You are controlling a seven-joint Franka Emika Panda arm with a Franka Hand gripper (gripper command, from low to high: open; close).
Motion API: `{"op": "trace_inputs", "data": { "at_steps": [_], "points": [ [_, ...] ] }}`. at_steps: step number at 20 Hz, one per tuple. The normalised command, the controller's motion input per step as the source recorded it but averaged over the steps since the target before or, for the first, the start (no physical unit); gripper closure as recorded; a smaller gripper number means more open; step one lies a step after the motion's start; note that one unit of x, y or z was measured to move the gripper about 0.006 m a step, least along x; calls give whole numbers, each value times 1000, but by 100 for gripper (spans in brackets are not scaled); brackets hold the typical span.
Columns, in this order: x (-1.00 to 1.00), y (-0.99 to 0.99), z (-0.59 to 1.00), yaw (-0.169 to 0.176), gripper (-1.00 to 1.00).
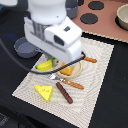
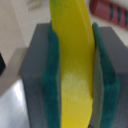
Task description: Interact with the objects in diverse but meaningful ways.
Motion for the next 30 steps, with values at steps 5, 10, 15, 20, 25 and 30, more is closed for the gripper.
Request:
{"op": "trace_inputs", "data": {
  "at_steps": [5,10,15,20,25,30],
  "points": [
    [-485,-457,-231,0,100],
    [-593,-203,-297,3,100],
    [-516,-136,-323,17,100],
    [-479,-60,-365,39,100],
    [-205,5,-134,34,-100],
    [-188,10,-158,48,-100]
  ]
}}
